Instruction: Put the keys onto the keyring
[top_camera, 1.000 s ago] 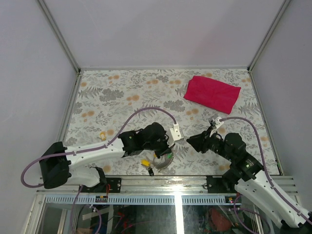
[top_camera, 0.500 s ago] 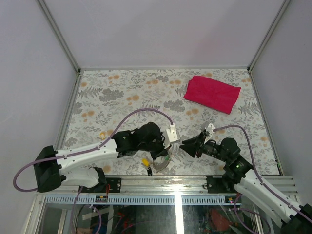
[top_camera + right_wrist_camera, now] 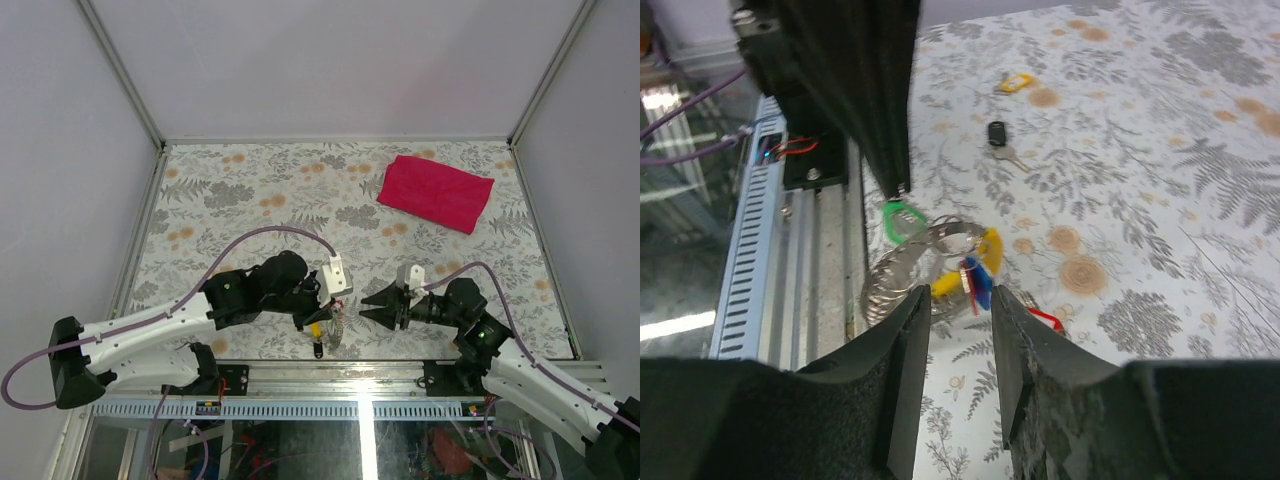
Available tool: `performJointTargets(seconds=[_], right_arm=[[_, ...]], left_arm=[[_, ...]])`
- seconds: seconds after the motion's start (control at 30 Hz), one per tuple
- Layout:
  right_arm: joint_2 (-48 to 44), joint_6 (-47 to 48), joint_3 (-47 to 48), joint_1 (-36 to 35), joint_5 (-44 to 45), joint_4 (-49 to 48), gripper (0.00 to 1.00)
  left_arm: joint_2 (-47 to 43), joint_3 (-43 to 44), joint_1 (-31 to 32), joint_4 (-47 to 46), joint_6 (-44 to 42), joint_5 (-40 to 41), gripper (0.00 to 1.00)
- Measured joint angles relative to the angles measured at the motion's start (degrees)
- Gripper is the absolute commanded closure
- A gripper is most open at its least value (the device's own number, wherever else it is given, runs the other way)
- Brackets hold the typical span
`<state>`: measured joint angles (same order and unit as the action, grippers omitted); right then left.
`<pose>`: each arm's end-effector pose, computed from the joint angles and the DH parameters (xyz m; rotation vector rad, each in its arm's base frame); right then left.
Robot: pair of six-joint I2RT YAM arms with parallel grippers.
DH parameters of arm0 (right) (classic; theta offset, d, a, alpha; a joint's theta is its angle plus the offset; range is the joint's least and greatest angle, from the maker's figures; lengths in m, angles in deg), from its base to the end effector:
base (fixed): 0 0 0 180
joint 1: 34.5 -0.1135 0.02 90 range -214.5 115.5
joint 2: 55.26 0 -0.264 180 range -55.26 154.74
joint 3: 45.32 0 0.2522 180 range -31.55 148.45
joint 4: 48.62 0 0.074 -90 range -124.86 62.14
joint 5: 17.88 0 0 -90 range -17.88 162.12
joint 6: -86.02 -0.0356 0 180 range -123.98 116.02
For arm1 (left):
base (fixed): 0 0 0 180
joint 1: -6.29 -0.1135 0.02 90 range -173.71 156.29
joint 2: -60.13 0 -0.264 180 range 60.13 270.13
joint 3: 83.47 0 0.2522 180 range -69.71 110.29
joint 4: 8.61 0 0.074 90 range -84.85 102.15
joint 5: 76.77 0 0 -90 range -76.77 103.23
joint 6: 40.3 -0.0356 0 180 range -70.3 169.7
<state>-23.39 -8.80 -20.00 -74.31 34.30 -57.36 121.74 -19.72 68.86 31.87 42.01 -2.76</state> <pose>0.1000 0.1118 0.2280 -0.9960 1.3175 1.1070 0.0979 -0.2099 0.2880 1.4746 1.8197 -0.8125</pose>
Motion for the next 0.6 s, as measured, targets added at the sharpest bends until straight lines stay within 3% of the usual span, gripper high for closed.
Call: performJointTargets(seconds=[0.23, 0.6], right_arm=[[2.75, 10.36, 0.33, -10.58, 2.34, 0.33, 0.66], [12.57, 18.67, 3.82, -11.76, -0.04, -6.03, 0.67]], left_arm=[[-3.72, 0.09, 0.00, 2.34, -0.15, -0.81, 1.00], [-3.93, 0.90, 0.00, 4.15, -0.90, -2.27, 1.00]])
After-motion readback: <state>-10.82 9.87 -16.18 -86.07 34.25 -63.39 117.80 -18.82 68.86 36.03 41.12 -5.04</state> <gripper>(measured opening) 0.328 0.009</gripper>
